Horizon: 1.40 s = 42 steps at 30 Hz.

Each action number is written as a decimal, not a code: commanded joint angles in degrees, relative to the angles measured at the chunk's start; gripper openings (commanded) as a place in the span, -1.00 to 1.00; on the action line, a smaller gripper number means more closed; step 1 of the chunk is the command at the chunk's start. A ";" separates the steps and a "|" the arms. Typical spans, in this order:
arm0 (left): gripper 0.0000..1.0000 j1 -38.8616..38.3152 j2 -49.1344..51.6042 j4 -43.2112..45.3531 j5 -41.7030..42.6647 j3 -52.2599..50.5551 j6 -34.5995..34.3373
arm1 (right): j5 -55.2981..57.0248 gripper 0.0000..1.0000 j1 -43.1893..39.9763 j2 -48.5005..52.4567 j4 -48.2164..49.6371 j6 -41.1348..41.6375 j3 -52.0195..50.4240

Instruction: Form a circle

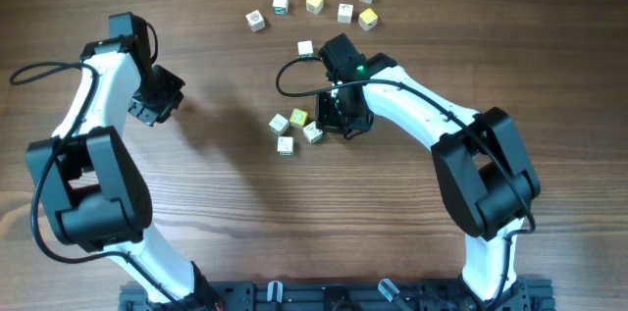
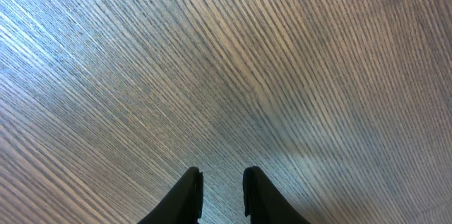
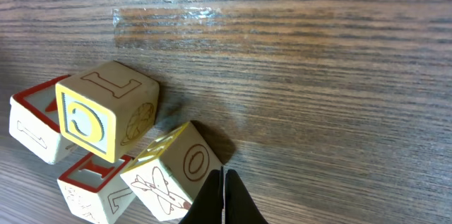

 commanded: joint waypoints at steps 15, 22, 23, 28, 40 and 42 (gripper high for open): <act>-0.54 -0.07 -1.20 -0.17 0.26 0.81 0.24 | 3.26 -0.91 -0.48 1.16 -0.57 -0.13 0.31; -0.54 -0.07 -1.18 0.28 0.26 0.81 0.24 | 8.26 -0.87 -6.51 1.16 -12.11 -14.73 28.92; -0.54 -0.07 -1.18 0.44 0.26 0.81 0.24 | 10.19 -0.80 -6.47 1.16 -10.60 -16.79 31.87; -0.53 -0.07 -1.18 0.46 0.26 0.81 0.24 | 11.21 0.10 -6.03 3.89 2.95 -18.78 32.13; -0.36 -0.07 -1.18 0.68 0.28 0.81 0.24 | 11.23 0.57 -1.92 21.09 10.86 -23.85 32.11; -0.35 -0.07 -1.18 0.68 0.28 0.81 0.24 | 11.21 0.57 -1.62 21.92 12.50 -23.80 32.11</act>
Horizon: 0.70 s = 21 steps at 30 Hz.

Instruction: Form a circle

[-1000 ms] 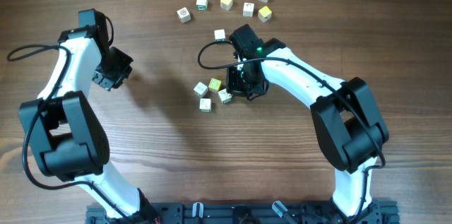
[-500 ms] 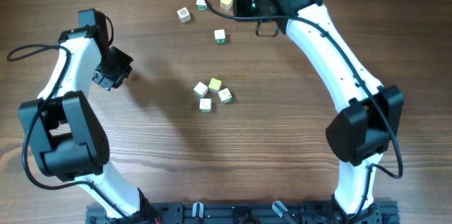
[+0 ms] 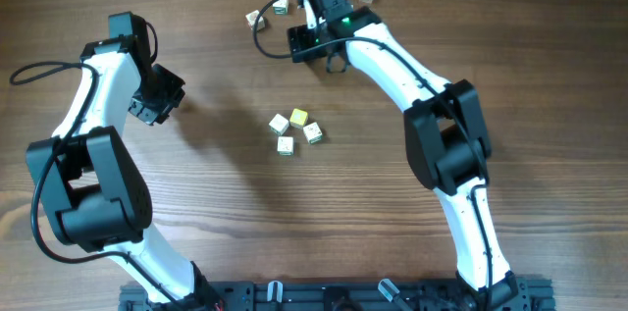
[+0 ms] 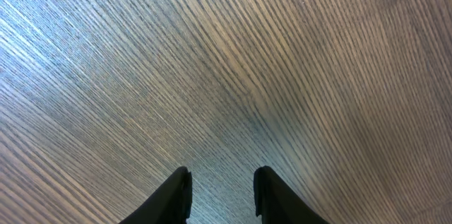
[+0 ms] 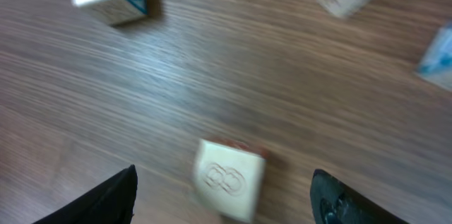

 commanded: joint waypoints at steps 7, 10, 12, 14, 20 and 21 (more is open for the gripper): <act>-0.33 -0.07 -1.18 0.17 0.28 0.81 0.24 | 3.17 0.06 0.94 2.84 2.80 -1.16 -0.07; -0.33 -0.07 -1.18 0.17 0.28 0.81 0.24 | 3.17 0.00 0.94 2.84 2.14 -1.14 -0.07; -0.33 -0.07 -1.18 0.17 0.28 0.81 0.24 | 3.76 -0.01 0.94 2.84 1.88 -1.11 -0.07; -0.33 -0.07 -1.18 0.17 0.28 0.81 0.24 | 6.19 -0.02 0.94 2.84 1.05 -1.16 -0.07; -0.32 -0.07 -1.18 0.17 0.76 0.81 0.24 | 8.70 -0.03 0.94 2.84 -1.33 -1.36 -0.07; -0.31 -0.07 -1.18 0.17 0.94 0.81 0.24 | 8.70 -0.04 0.94 2.84 -1.33 -1.33 -0.07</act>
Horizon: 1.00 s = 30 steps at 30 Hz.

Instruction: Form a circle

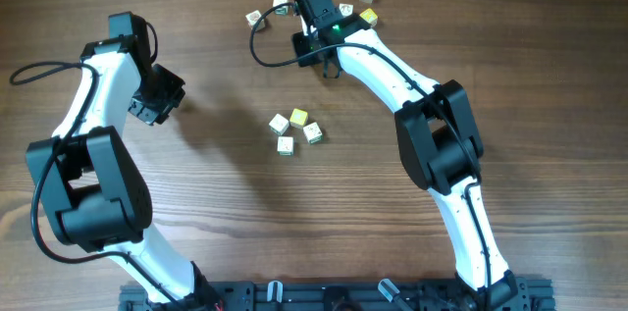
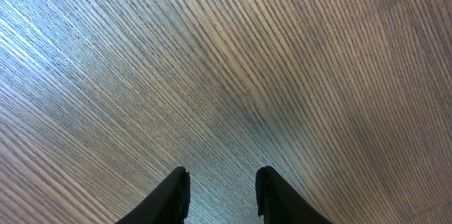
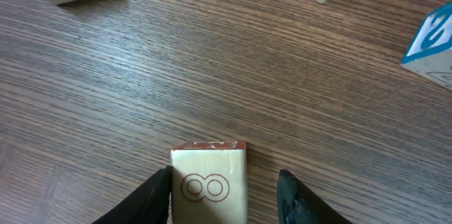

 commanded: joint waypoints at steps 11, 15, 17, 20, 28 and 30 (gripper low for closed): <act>-0.31 -0.07 -1.18 0.15 0.92 0.81 0.24 | 2.69 -0.77 -0.20 0.44 0.28 -0.37 -0.04; -0.31 -0.07 -1.18 0.15 0.92 0.81 0.24 | 4.96 -0.81 -0.17 -6.82 -1.79 -1.44 -0.04; -0.31 -0.07 -1.18 0.15 0.92 0.81 0.24 | 4.81 -0.80 -0.17 -11.26 -4.57 -1.86 -0.04; -0.31 -0.07 -1.18 0.15 0.92 0.81 0.24 | 4.20 -0.80 -0.17 -19.39 -12.85 -1.81 -0.04; -0.31 -0.07 -1.18 0.13 0.92 0.81 0.24 | -15.30 -0.79 0.04 -25.22 -42.36 -1.81 -0.42; -0.31 -0.07 -1.18 0.13 0.92 0.81 0.24 | -15.91 -0.81 1.25 -24.98 -45.92 -1.77 -3.63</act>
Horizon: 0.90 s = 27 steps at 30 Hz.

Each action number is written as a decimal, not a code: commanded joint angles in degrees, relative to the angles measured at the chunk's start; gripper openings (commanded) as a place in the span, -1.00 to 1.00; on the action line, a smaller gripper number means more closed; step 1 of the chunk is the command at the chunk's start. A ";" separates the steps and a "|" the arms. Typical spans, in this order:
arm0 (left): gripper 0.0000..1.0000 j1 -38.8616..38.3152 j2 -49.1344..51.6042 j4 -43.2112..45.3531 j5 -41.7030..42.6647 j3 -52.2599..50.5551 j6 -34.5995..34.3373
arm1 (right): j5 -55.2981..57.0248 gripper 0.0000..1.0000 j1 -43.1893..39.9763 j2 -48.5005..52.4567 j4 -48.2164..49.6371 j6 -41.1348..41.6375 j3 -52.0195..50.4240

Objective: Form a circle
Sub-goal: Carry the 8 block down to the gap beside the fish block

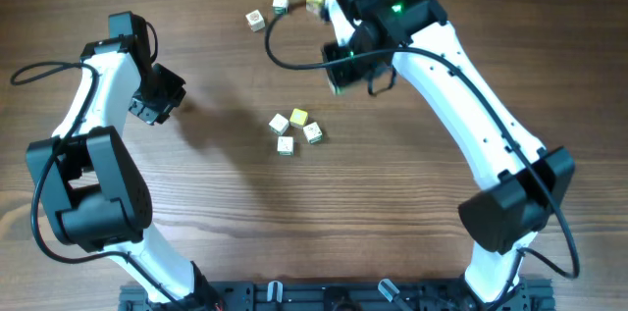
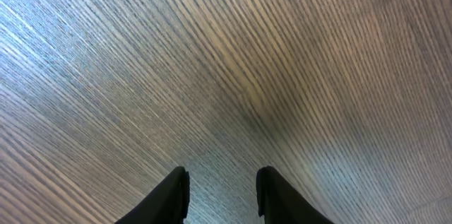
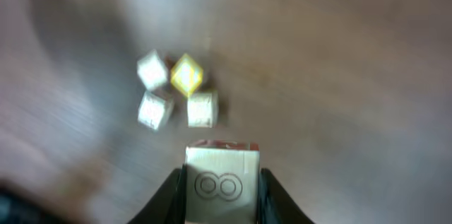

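Note:
My right gripper (image 3: 222, 183) is shut on a cream block (image 3: 222, 181) marked with a figure 8, red on its top edge. It hangs high above a small cluster of several cream and yellow blocks (image 3: 185, 91) lying close together on the wood. From overhead the right gripper (image 1: 343, 64) is behind and to the right of that cluster (image 1: 296, 129), and the held block is hidden under it. The left gripper (image 2: 220, 185) stands open over bare wood at the far left (image 1: 149, 103).
More loose blocks lie scattered along the back edge: a blue one, a red-marked one, a green one, and cream ones (image 1: 256, 20). The right arm's cable (image 1: 280, 51) loops over the table beside them.
The right gripper was open round the figure-8 block on the table at the back. Now it is shut on the block and holds it high over the middle cluster. The left arm has not moved.
First the right gripper was shut, low beside the middle cluster, and the left jaws stood narrower. Then the right gripper was open over the back scatter and the left jaws wider. It then straddled the figure-8 block, and now carries it above the cluster.

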 commanded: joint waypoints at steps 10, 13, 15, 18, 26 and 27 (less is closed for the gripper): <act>-0.29 -0.07 -1.18 0.02 0.11 0.81 0.24 | -5.01 -0.81 12.11 1.40 11.41 4.22 -26.69; -0.29 -0.07 -1.18 0.02 0.11 0.81 0.24 | -4.33 -0.79 14.01 1.40 16.81 3.78 -29.05; -0.28 -0.07 -1.18 0.02 0.11 0.81 0.24 | -1.95 -0.78 15.15 1.40 19.39 3.78 -30.08; -0.28 -0.07 -1.18 0.02 0.11 0.81 0.24 | -0.98 -0.78 15.76 1.40 21.35 4.00 -30.36; -0.27 -0.07 -1.18 0.02 0.11 0.81 0.24 | -0.72 -0.72 15.78 1.40 25.66 4.02 -30.53; -0.27 -0.07 -1.18 0.02 0.11 0.81 0.24 | -0.72 -0.72 15.78 1.40 25.66 4.07 -30.53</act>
